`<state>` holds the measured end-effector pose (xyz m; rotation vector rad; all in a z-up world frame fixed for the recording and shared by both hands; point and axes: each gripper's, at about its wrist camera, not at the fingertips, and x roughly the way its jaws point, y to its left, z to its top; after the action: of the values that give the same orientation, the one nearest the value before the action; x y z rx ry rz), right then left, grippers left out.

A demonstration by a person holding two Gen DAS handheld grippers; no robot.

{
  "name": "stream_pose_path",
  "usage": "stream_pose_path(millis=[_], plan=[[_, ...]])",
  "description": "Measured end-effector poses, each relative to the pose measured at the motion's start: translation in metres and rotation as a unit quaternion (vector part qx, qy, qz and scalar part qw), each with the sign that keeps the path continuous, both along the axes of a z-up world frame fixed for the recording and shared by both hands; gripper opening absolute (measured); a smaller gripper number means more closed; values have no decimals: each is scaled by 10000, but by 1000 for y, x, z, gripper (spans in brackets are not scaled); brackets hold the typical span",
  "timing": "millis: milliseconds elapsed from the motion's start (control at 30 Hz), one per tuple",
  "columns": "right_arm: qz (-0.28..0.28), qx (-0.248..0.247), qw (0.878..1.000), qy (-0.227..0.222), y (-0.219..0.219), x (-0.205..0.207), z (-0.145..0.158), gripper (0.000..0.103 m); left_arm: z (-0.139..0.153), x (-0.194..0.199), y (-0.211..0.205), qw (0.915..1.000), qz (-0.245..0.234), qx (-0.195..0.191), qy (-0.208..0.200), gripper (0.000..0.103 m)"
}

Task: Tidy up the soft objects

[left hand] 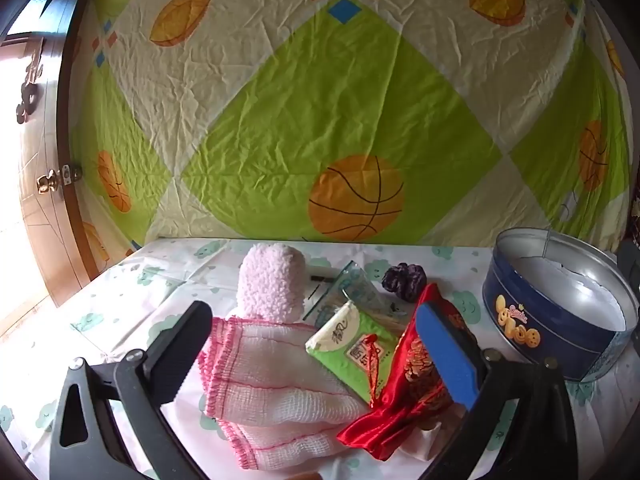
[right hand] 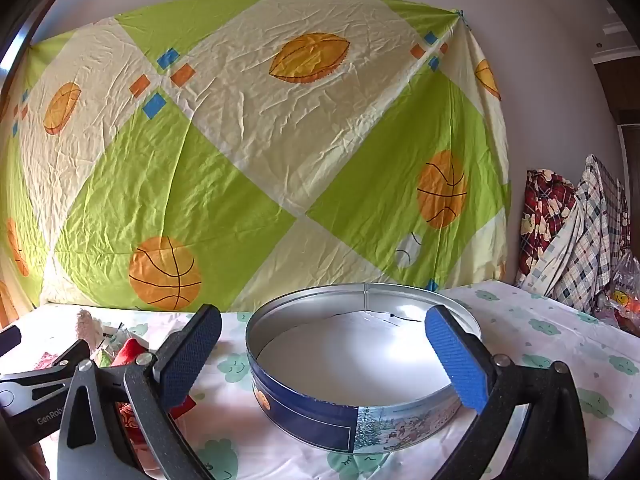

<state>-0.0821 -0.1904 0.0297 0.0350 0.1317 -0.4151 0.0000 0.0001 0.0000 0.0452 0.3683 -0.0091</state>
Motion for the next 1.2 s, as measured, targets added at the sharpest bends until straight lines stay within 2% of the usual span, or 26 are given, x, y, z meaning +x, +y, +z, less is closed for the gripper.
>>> stream_pose_path(millis=[233, 267, 1200], plan=[[16, -16, 10000, -39, 2, -2, 0, 103, -4, -3, -1, 10000, 27, -38, 4, 103], [15, -27, 10000, -45, 1, -2, -1, 103, -1, 1, 5, 9997, 45, -212, 103, 103], [27, -92, 9999, -118, 3, -7, 3, 103, 2, 0, 5, 9998, 48, -189, 41, 103]])
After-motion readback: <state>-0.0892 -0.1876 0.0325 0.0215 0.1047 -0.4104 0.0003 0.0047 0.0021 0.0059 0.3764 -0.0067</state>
